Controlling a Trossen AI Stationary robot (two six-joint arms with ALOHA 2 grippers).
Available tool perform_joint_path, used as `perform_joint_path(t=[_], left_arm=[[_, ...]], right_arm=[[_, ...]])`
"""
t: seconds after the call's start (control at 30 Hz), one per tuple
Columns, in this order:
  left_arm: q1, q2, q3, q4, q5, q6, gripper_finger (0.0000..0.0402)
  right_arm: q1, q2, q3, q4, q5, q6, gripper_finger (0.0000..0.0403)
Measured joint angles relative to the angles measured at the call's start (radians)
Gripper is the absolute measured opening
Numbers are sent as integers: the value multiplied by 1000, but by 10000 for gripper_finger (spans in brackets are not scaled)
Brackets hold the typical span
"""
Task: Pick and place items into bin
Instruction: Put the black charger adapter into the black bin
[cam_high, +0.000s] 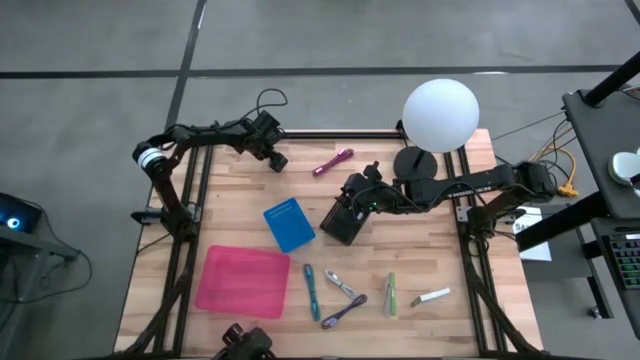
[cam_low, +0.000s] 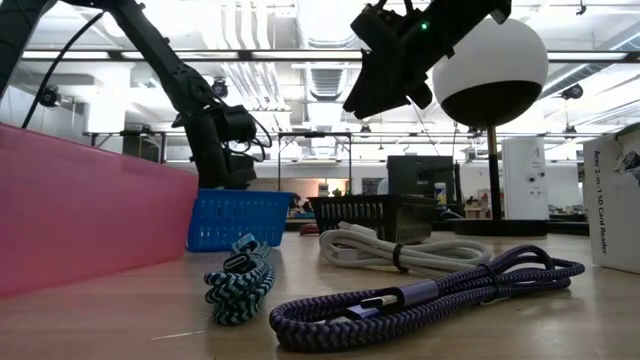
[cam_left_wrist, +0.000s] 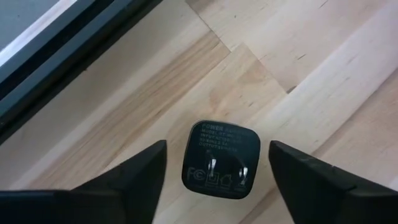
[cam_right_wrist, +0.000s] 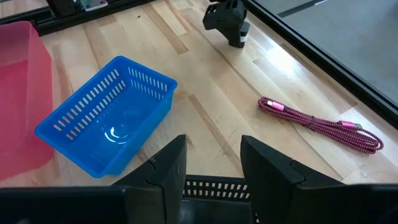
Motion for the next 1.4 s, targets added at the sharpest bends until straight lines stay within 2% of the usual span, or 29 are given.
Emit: perform_joint_path(t=[0.33, 0.5, 0.63, 0.8, 0.9, 1.03, 1.2, 1.4], left_arm=[[0, -1, 0, 0, -1, 21, 137], [0, -10, -1, -3, 44, 18, 133], [0, -26, -1, -2, 149, 15, 133], [0, -60, 2, 28, 404, -29, 133], [-3, -99, 1, 99, 541, -81, 133], [-5, -167, -2, 208, 630, -163, 133], [-7, -256, -7, 405, 790, -295, 133], [-31, -338, -19, 598, 818, -407, 133]], right_arm=[[0, 0, 0, 0, 0, 0, 139], [0, 0, 0, 0, -8, 0, 139], [1, 0, 1, 0, -11, 4, 139], [5, -6, 49, 10, -114, -41, 139], [18, -6, 95, 13, -103, -122, 139], [29, -6, 149, 11, -44, -260, 139], [29, -6, 191, 11, 30, -439, 140], [29, -6, 217, 17, 117, -598, 168]])
